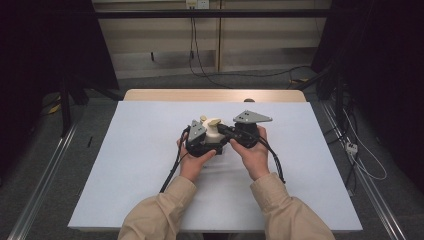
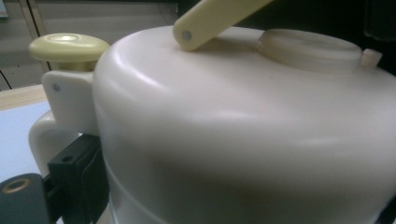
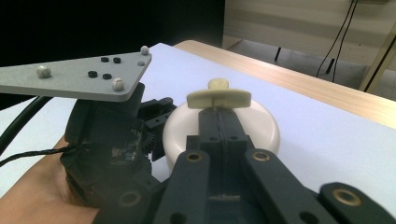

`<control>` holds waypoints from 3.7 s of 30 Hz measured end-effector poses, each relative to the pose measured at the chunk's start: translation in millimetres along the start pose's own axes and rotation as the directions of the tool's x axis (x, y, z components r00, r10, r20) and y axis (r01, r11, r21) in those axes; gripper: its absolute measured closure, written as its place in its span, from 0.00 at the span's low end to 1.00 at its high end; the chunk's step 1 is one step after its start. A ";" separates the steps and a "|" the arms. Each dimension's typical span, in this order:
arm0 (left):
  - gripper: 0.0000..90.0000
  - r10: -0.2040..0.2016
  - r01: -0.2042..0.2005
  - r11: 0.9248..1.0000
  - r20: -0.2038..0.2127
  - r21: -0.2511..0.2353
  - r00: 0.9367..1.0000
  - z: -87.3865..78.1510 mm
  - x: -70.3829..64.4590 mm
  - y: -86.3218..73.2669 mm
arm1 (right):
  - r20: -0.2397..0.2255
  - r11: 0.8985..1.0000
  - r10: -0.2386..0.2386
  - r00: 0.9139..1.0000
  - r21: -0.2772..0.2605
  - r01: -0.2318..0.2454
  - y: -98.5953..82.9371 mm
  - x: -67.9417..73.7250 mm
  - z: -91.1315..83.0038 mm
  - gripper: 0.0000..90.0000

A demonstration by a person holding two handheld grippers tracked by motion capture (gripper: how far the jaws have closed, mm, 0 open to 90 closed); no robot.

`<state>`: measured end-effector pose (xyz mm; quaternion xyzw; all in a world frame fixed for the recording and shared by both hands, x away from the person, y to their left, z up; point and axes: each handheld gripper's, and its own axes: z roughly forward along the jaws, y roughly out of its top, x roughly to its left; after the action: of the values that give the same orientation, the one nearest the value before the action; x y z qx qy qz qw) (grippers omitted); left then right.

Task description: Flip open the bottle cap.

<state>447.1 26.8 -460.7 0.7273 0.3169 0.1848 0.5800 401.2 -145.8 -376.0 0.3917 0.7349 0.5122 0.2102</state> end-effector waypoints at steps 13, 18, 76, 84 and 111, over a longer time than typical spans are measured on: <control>0.07 0.002 -0.002 1.000 -0.002 0.001 1.000 0.0 0.0 0.1 | -0.003 1.000 0.003 1.000 0.000 -0.003 3.9 0.5 4.3 1.00; 0.07 0.002 -0.002 1.000 -0.002 0.001 1.000 -0.1 0.1 0.2 | -0.002 1.000 0.003 1.000 -0.002 -0.003 5.2 0.1 6.3 1.00; 0.07 -0.004 0.004 1.000 -0.004 0.002 1.000 -0.1 -0.5 -0.1 | 0.016 0.999 -0.003 1.000 -0.039 0.003 16.1 -3.0 20.4 1.00; 0.07 -0.004 0.004 1.000 -0.003 0.002 1.000 0.0 -0.4 -0.2 | 0.017 0.999 -0.008 1.000 -0.032 0.008 16.5 -3.0 21.8 1.00; 0.07 0.001 -0.001 1.000 0.000 0.004 1.000 -0.2 0.4 0.4 | 0.016 0.999 0.014 1.000 -0.032 -0.013 15.4 -9.0 23.3 0.87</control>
<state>447.3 27.2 -460.3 0.7287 0.3170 0.1844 0.5784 428.7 -136.6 -371.7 0.3974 0.7222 0.5222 0.2188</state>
